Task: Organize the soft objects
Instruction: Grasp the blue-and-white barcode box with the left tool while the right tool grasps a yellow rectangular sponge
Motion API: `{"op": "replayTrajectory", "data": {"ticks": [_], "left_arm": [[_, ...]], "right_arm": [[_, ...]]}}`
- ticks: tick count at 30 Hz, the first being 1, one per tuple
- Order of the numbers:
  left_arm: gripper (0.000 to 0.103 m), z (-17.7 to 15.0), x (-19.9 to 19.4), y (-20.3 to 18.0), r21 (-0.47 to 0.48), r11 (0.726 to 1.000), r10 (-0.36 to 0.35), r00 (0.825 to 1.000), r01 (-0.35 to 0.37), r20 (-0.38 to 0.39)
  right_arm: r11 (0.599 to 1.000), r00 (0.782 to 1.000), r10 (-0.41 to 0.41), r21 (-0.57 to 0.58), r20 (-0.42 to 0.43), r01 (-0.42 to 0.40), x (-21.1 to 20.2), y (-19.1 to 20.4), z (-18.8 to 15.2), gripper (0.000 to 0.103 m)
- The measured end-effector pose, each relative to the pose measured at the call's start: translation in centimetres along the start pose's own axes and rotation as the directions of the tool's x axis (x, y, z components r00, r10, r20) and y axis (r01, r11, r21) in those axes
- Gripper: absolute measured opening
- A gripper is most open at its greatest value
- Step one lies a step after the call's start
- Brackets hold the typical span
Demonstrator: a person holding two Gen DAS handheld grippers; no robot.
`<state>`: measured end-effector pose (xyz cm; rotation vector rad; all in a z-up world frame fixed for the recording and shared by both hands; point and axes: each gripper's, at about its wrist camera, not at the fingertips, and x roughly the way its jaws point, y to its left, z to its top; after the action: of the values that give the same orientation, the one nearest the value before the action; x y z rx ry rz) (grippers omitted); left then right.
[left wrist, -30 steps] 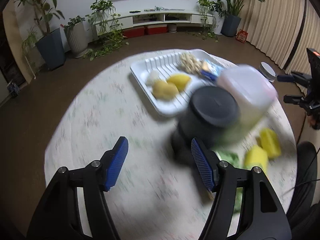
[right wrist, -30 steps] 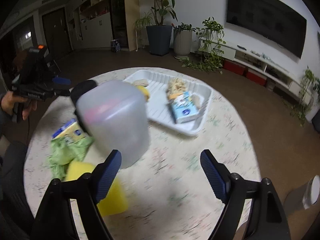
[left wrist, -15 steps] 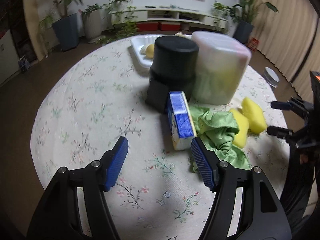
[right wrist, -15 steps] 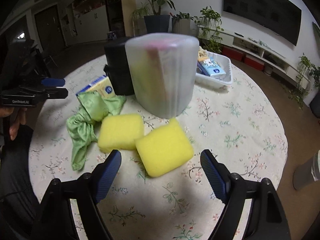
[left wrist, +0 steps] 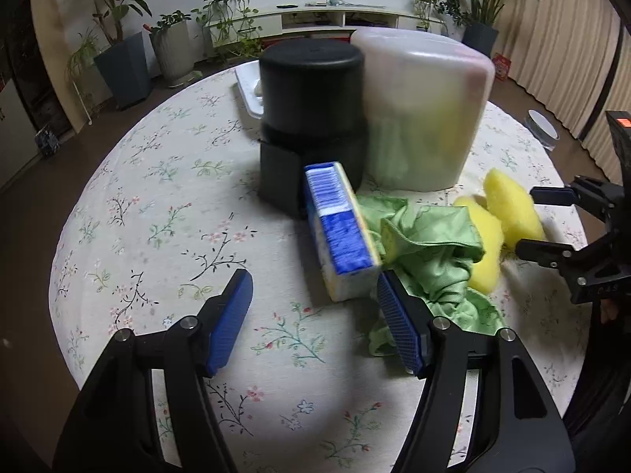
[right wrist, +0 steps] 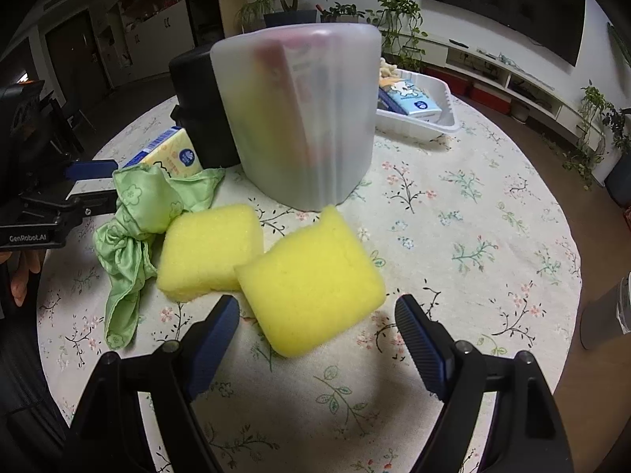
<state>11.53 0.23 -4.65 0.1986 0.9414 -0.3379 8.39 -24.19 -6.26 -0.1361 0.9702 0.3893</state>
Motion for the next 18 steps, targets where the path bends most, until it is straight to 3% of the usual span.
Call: {"op": "replayTrajectory", "data": {"ticks": [10, 16, 18], "left_arm": [[0.064, 0.7, 1.9, -0.1, -0.012, 0.999, 0.038, 0.999, -0.039, -0.035], [0.064, 1.0, 3.0, 0.9, -0.084, 0.996, 0.010, 0.998, -0.014, -0.055], [0.059, 0.8, 3.6, 1.0, -0.095, 0.995, 0.002, 0.998, -0.009, -0.067]], "right_arm": [[1.000, 1.000, -0.010, 0.003, -0.011, 0.010, 0.7, -0.1, 0.3, 0.083], [0.999, 1.000, -0.002, -0.032, -0.022, 0.001, 1.8, 0.5, 0.9, 0.082], [0.999, 1.000, -0.002, -0.040, -0.030, 0.001, 2.1, 0.6, 0.9, 0.081]]}}
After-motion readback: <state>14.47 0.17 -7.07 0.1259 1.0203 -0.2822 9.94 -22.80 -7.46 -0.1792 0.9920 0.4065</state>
